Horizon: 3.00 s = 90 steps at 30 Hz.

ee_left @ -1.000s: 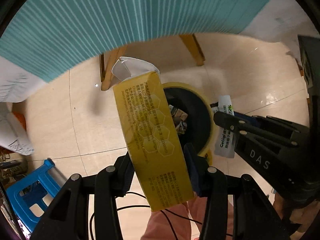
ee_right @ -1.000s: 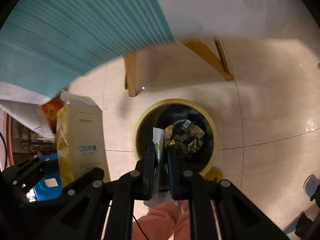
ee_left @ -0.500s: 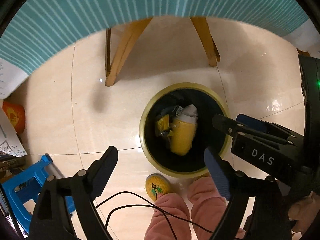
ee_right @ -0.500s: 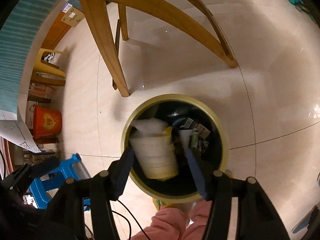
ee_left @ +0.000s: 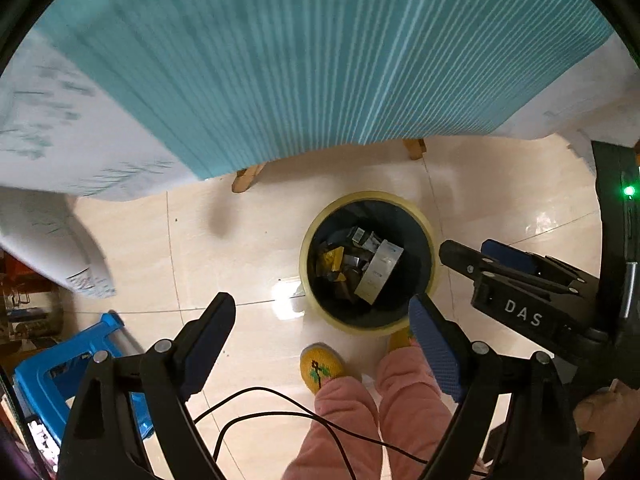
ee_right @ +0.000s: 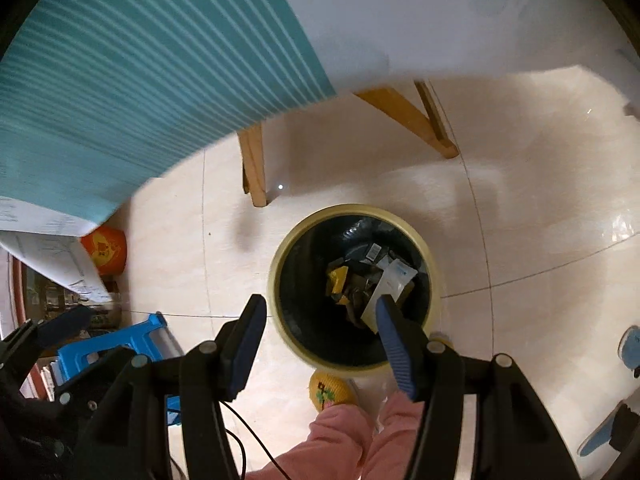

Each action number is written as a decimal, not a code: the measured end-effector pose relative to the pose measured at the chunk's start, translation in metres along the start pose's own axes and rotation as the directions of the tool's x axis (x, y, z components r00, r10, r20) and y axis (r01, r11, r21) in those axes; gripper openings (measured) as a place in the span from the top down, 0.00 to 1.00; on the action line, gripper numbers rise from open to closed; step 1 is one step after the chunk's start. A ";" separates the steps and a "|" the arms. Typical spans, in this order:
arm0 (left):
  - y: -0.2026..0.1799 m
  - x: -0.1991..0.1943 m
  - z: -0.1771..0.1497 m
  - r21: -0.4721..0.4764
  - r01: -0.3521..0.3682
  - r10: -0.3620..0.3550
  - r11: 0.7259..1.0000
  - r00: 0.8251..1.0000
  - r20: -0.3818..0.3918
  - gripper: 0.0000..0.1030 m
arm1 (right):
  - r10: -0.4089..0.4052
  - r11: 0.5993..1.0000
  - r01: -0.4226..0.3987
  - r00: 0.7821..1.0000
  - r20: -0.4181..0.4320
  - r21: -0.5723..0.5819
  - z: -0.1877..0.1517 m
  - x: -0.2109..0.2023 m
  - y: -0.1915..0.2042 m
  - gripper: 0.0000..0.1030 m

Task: Collect trash
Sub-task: 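Raise both tools back toward the table, then grasp the white carton with the right tool while the left tool grasps the red-white paper cup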

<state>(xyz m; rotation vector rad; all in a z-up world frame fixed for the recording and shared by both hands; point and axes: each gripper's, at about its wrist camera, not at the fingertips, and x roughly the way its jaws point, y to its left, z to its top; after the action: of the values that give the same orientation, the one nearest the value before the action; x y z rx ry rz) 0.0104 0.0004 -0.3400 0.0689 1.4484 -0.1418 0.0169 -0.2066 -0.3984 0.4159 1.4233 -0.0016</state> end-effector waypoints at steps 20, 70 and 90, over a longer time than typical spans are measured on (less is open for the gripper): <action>0.012 -0.243 0.032 0.130 0.028 -0.062 0.991 0.961 0.268 0.15 | 0.053 0.993 -0.030 0.976 0.209 -0.113 0.006 -0.235 0.094 0.44; -0.103 -0.173 0.486 -0.066 0.097 -0.080 0.993 0.971 0.226 0.10 | -0.017 0.889 0.100 0.982 0.187 -0.447 0.469 -0.208 0.007 0.36; -0.066 -0.098 0.540 -0.235 0.154 -0.125 0.960 0.983 0.136 0.25 | 0.112 0.921 -0.051 0.984 0.136 -0.385 0.499 -0.199 -0.033 0.64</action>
<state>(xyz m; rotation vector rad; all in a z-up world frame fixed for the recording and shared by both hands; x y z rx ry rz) 0.5210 -0.1312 -0.1740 -0.2413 1.3405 -0.0803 0.4542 -0.4257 -0.1728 0.1477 1.2152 0.3017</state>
